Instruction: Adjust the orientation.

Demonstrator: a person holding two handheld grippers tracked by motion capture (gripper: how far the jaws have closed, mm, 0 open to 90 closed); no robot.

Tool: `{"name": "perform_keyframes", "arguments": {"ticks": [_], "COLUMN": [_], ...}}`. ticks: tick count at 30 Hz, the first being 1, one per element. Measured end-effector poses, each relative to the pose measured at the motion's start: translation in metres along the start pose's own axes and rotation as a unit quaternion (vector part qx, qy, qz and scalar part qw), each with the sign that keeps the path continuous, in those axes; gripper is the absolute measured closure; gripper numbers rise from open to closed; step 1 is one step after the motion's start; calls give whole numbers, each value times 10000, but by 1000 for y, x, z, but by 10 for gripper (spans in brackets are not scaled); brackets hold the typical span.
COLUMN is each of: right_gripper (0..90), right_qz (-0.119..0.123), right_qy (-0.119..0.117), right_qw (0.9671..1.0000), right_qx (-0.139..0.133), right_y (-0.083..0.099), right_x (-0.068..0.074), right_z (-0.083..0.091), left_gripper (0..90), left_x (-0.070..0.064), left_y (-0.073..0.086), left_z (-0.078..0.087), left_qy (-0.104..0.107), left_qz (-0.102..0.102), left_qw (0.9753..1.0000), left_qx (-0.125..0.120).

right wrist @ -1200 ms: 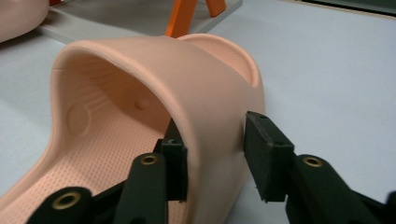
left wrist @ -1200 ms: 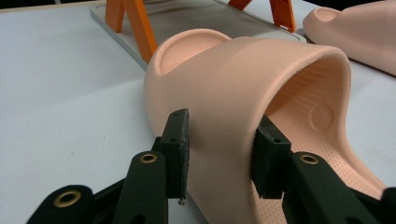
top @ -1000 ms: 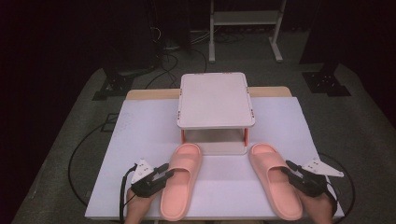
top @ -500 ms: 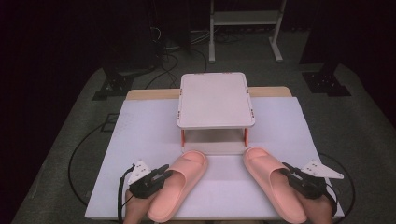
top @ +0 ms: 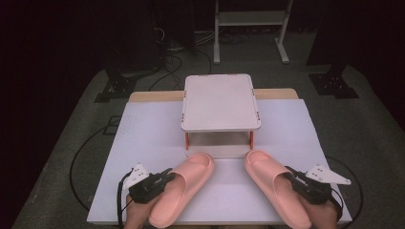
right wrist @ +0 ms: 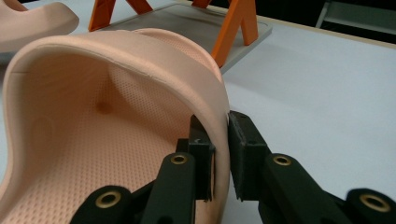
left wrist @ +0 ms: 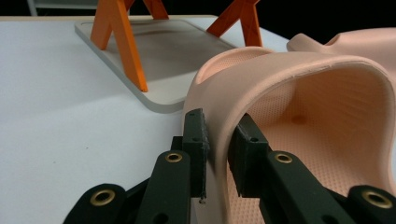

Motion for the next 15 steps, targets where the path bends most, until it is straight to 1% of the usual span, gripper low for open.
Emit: {"name": "perform_keyframes", "arguments": {"ticks": [2, 6, 10, 12, 15], "right_gripper": [794, 799, 800, 800, 801], "right_qz": [25, 54, 21, 52, 39], "right_qy": [-14, -20, -60, -63, -110], "right_qw": [10000, 10000, 9999, 9998, 9997], "right_qx": [-6, -45, -125, -158, -198], "right_y": [-1, -3, -5, -6, -8], "right_x": [1, 3, 4, 5, 7], "right_z": [1, 2, 3, 4, 5], "left_gripper": [793, 806, 807, 806, 806], "left_x": [0, -1, -3, -3, -3], "left_y": [0, -2, -3, -4, -5], "left_z": [1, 2, 2, 4, 5], "left_qy": [7, 125, 198, 221, 282], "left_qz": [-48, -28, -18, -22, 57], "left_qw": [10000, 9999, 9998, 9997, 9994], "left_qx": [15, -51, -91, -112, -207]}}
Point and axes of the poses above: each handheld gripper's, and its own axes: z roughly backward along the jaws, y roughly out of its underside, x roughly to its left, the point moved 1 cm from there along -z, roughly forward along the jaws, and after that the axes turned 6 degrees about z, right-handed, at the moved point
